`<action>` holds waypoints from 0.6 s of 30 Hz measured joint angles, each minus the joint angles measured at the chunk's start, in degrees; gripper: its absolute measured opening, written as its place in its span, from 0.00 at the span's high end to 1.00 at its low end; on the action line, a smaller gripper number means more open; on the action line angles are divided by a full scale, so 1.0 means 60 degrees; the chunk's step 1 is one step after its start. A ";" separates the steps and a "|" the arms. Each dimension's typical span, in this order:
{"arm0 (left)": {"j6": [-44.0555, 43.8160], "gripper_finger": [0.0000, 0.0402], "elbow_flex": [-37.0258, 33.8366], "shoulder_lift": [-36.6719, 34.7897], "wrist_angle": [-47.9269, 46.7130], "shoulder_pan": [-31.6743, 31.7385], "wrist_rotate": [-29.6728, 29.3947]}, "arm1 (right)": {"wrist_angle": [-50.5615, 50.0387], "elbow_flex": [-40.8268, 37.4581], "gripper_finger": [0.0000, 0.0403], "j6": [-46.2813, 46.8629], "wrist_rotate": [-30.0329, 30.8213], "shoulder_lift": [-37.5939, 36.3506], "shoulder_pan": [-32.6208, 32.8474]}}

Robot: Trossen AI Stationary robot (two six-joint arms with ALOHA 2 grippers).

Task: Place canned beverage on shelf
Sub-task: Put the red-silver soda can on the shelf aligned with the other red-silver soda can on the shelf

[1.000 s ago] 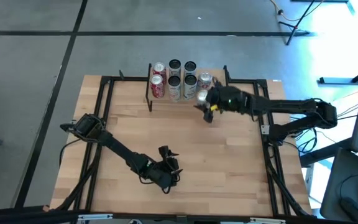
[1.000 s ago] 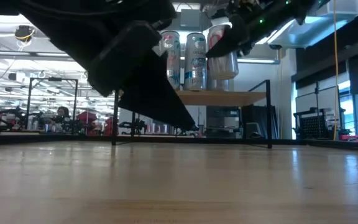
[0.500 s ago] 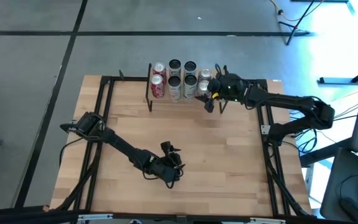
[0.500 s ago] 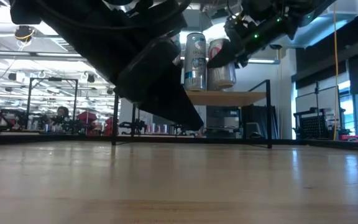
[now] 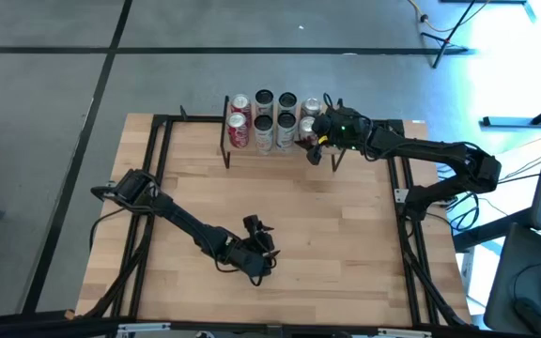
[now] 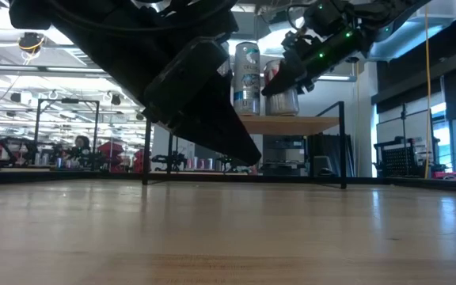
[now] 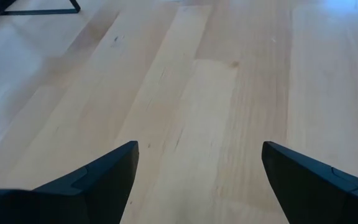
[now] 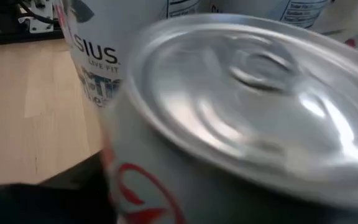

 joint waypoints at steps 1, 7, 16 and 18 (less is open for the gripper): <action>0.0000 0.16 0.0000 0.0000 0.0000 0.0000 0.0045 | -0.0036 0.0000 0.16 -0.0014 0.0011 -0.0012 0.0000; 0.0000 0.16 0.0000 0.0000 0.0000 0.0000 0.0058 | -0.0198 0.0104 0.05 -0.0186 0.0083 -0.0012 0.0000; -0.0008 0.16 0.0000 0.0000 -0.0004 0.0004 0.0127 | -0.2816 0.1712 0.15 -0.0286 0.0076 -0.0016 0.0007; -0.0007 0.16 0.0000 0.0000 -0.0004 0.0004 0.0127 | -0.3577 0.2253 0.15 -0.0405 0.0076 -0.0016 0.0007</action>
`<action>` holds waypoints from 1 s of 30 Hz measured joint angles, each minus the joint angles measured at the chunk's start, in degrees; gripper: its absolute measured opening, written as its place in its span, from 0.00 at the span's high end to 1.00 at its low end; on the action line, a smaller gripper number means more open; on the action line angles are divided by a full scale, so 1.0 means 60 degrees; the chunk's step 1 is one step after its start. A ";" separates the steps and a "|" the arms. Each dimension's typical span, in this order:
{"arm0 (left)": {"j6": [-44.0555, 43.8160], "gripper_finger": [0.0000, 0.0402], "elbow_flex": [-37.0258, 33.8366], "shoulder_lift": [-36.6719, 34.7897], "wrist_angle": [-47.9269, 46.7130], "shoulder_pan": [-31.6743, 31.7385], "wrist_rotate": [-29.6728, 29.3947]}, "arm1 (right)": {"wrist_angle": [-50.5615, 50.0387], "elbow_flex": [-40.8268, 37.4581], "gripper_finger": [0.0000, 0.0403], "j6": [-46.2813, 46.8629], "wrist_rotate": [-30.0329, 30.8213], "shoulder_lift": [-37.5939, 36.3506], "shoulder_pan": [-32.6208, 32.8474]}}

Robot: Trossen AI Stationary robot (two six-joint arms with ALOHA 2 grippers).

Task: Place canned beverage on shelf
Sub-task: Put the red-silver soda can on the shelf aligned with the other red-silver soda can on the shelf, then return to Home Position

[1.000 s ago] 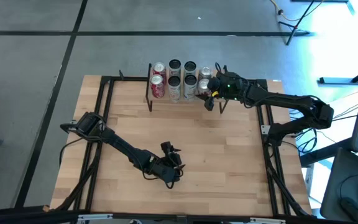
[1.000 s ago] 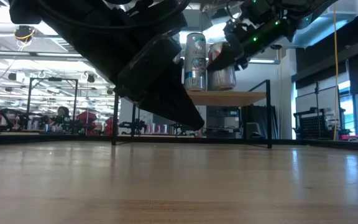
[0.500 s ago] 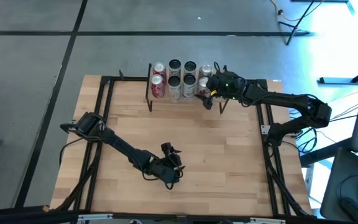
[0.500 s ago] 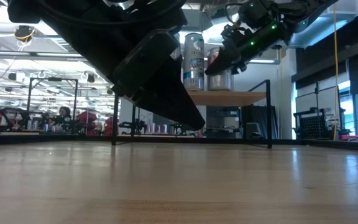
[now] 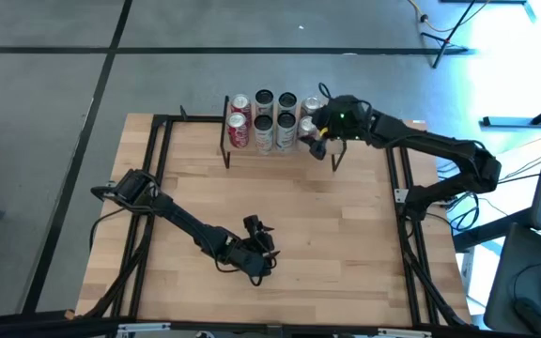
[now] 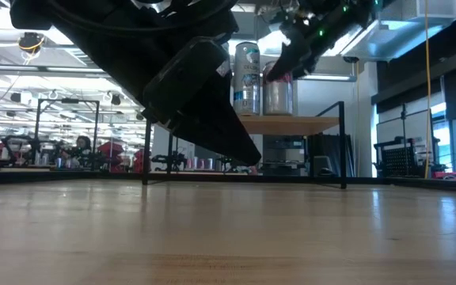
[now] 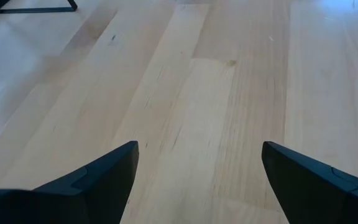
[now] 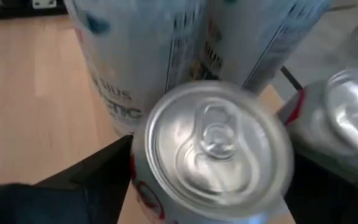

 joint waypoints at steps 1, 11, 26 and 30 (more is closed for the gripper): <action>0.0000 0.16 0.0000 0.0000 0.0000 0.0003 0.0000 | -0.0415 0.0300 0.15 -0.0046 0.0000 0.0000 0.0000; -0.0019 0.16 0.0000 0.0000 0.0146 0.0019 -0.0080 | -0.3483 0.3558 0.15 -0.0081 0.0059 -0.0033 0.0008; 0.0906 0.31 0.0007 -0.1563 -0.1670 0.0129 0.0253 | -0.2095 0.0084 0.15 0.1390 0.0025 -0.2831 0.3520; 0.1058 0.42 0.0007 -0.2320 -0.3677 0.0249 0.0203 | -0.0365 -0.1942 0.15 0.1473 0.0997 -0.3746 0.4578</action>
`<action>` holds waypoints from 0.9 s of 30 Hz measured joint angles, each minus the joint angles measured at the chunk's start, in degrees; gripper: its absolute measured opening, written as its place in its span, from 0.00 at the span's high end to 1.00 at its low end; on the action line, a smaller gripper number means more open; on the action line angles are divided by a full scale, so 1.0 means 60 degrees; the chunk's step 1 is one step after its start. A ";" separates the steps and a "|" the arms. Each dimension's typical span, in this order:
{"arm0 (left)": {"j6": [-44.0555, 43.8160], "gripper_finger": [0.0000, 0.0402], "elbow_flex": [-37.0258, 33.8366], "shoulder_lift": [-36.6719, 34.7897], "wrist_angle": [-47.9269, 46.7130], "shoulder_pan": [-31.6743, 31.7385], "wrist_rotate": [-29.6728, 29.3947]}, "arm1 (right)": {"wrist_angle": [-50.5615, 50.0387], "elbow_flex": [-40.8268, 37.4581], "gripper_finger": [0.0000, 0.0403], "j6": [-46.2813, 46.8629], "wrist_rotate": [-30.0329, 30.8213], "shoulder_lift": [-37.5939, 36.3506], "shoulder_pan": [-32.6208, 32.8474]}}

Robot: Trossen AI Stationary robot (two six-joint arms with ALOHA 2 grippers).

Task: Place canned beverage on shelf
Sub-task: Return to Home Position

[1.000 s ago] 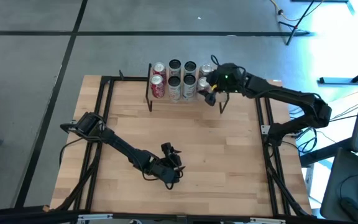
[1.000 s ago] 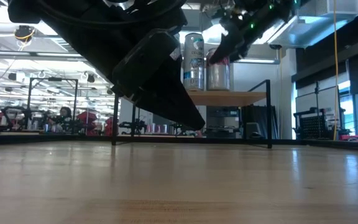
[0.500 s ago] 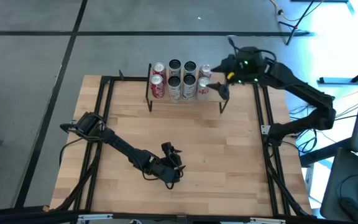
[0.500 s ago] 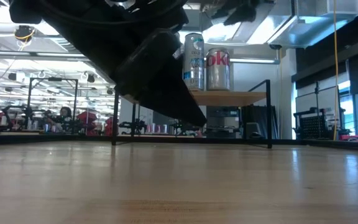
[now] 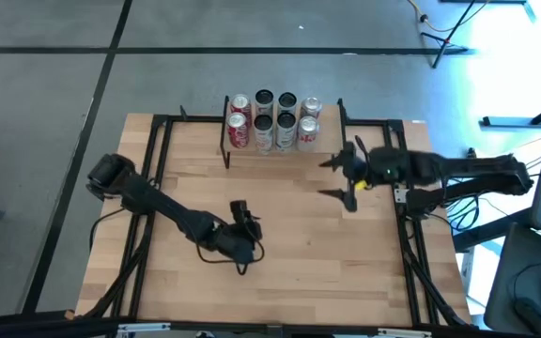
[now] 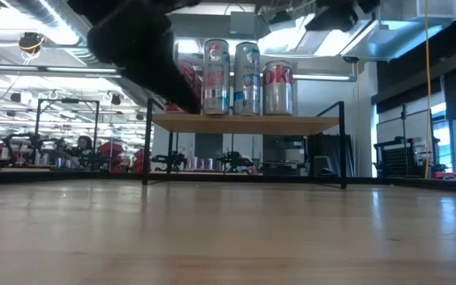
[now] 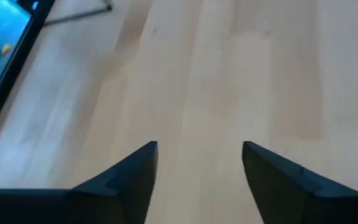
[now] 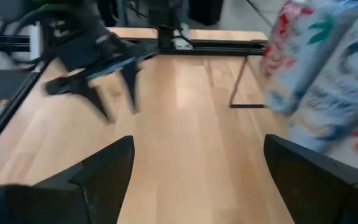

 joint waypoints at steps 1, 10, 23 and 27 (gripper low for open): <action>-0.0033 0.45 0.0000 -0.0123 -0.0395 0.0071 0.0022 | 0.0478 -0.0479 0.15 0.0010 0.0017 -0.0169 0.0166; 0.0261 0.72 -0.0914 -0.0469 -0.0730 0.0938 0.1765 | 0.3554 -0.2907 0.15 0.0743 -0.1088 -0.0072 0.1077; 0.0436 0.96 -0.6283 -0.5389 0.3515 0.1900 0.2989 | 0.4876 -0.4008 0.48 0.0202 -0.1182 0.0121 0.1430; 0.0511 1.00 -0.7646 -0.7244 0.4558 0.1879 0.2800 | 0.5519 -0.4640 0.69 0.0197 -0.1175 0.0131 0.1424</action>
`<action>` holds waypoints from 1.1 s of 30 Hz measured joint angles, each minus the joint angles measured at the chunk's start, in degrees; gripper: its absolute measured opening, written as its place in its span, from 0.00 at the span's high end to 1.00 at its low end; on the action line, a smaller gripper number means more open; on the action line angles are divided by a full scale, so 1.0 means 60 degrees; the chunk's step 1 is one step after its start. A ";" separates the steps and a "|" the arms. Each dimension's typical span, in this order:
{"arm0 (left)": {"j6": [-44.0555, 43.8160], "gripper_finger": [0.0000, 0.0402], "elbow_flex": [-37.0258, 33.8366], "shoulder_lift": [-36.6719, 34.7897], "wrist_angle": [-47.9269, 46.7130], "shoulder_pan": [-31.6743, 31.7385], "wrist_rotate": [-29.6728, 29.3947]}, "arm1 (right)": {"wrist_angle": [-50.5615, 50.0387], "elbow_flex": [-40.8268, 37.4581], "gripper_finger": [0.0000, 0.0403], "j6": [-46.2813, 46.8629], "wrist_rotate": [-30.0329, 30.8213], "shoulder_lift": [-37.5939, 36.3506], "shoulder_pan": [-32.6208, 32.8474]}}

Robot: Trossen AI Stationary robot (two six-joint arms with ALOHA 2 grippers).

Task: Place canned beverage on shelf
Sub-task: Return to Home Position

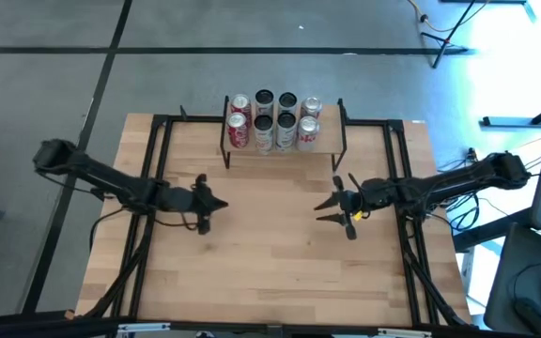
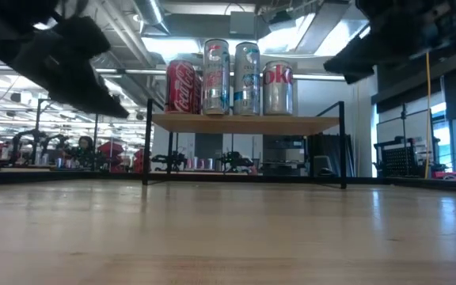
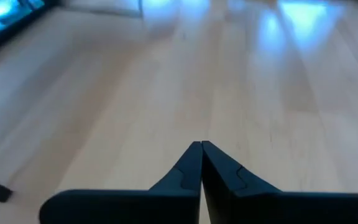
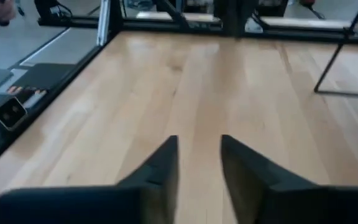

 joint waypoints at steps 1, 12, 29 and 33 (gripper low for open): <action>-0.0062 1.00 -0.0206 -0.0419 0.0113 -0.0005 -0.0171 | 0.0158 -0.0146 0.74 0.0000 0.0032 0.0001 -0.0003; 0.0448 0.97 -0.1193 -0.2445 0.0189 -0.0026 -0.0919 | 0.1377 -0.1612 0.97 -0.0036 0.0349 -0.0523 -0.0355; 0.1787 0.97 -0.2846 -0.4737 0.2281 0.0399 0.0746 | 0.2110 -0.3171 1.00 -0.0038 -0.0915 -0.2347 -0.2362; 0.1937 0.97 -0.2846 -0.5453 0.2223 0.0853 0.1146 | 0.2094 -0.3549 1.00 -0.0165 -0.0919 -0.2714 -0.2679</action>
